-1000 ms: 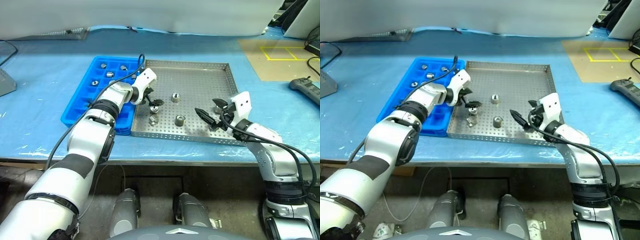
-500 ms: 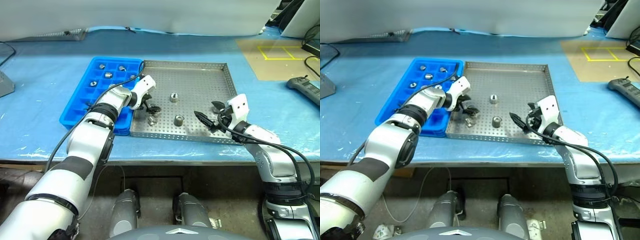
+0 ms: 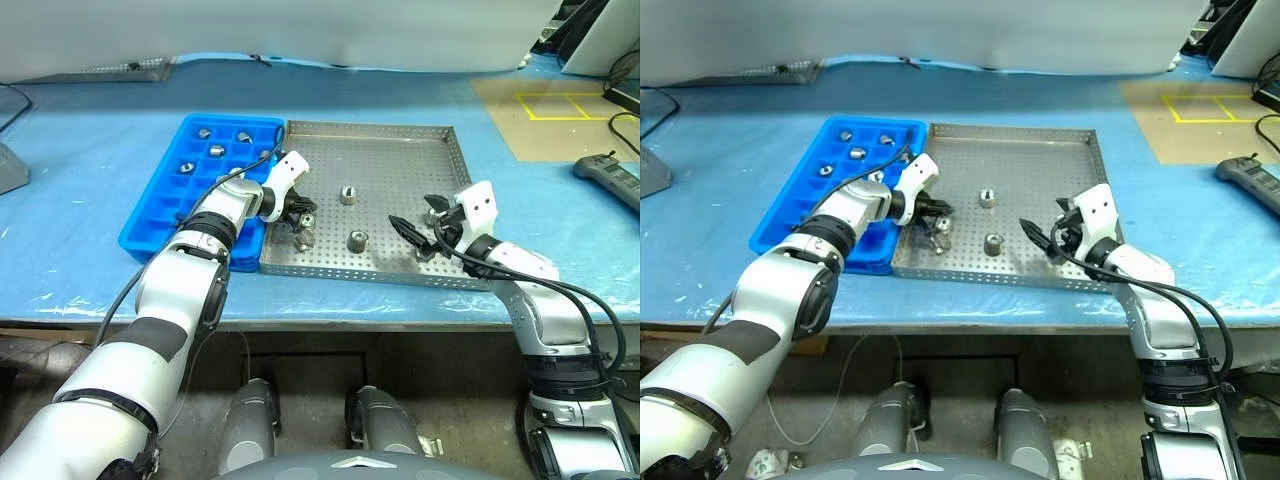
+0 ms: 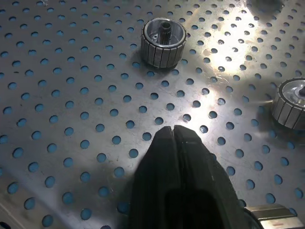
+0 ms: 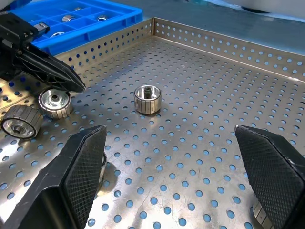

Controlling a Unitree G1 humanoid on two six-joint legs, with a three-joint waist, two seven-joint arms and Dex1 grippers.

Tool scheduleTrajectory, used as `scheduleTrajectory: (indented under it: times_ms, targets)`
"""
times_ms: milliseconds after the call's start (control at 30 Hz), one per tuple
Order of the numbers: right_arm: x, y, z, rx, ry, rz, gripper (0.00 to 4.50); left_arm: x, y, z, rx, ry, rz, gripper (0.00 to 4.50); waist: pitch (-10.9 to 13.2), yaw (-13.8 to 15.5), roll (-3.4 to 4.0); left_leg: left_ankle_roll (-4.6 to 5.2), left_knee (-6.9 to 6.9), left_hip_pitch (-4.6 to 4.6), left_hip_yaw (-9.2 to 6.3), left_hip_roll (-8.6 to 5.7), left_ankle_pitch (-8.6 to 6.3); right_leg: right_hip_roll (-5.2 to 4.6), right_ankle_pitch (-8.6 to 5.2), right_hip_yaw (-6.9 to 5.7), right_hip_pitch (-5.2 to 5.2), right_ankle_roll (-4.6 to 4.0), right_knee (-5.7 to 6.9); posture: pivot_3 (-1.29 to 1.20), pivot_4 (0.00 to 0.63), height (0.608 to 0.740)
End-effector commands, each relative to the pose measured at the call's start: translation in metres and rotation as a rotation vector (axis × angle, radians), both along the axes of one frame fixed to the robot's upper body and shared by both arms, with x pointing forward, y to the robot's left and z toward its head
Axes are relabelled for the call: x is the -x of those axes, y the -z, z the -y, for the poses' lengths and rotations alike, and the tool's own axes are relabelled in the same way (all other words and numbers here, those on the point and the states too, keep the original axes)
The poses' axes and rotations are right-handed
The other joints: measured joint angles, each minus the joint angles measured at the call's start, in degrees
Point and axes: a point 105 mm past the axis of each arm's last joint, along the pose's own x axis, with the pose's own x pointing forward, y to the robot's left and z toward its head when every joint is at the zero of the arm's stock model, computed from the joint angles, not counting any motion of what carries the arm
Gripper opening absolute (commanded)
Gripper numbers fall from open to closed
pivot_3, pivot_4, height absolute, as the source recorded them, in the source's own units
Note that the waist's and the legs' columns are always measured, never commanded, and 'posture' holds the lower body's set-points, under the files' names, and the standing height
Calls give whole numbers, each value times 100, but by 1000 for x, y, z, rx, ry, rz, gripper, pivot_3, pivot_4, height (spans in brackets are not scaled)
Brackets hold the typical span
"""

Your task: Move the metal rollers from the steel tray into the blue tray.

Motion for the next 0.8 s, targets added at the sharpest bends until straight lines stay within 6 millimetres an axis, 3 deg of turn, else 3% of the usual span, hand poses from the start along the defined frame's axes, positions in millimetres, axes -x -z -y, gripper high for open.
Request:
scheduleTrajectory:
  times_ms: [33,233,267,367,533,800]
  targets:
    - [-1,-9,-6,7,-22,46,4500,-6,-18,-6,44,-25,34,20,0,0,0,0,0,-2,0,0,0,0,0,0,-2,0,0,-280,150,740]
    - [-3,-9,-8,7,-32,48,4500,-5,-34,-1,93,21,54,20,0,14,0,0,0,-8,0,0,0,0,0,0,-7,0,-1,-270,150,740]
    - [-4,-10,-8,7,-32,49,4500,-4,-38,1,101,41,56,181,0,16,0,0,0,-8,0,0,0,0,0,-1,-7,0,-2,-266,150,740]
    - [-7,-10,-9,6,-31,52,4500,0,-49,7,121,102,52,894,2,27,-2,1,-1,-13,0,-1,-1,-1,0,-1,-10,0,-4,-265,150,740]
    - [-8,-6,-17,-2,-43,51,4500,1,-58,4,-35,175,123,2607,2,31,-3,1,-5,-18,1,-1,-1,-1,0,-2,-15,0,-8,-269,150,740]
    - [-7,2,-18,-1,-29,46,4500,9,-50,-11,-253,287,90,2607,3,16,-3,1,-11,-19,3,-1,0,-1,0,-2,-19,0,-9,-288,150,740]
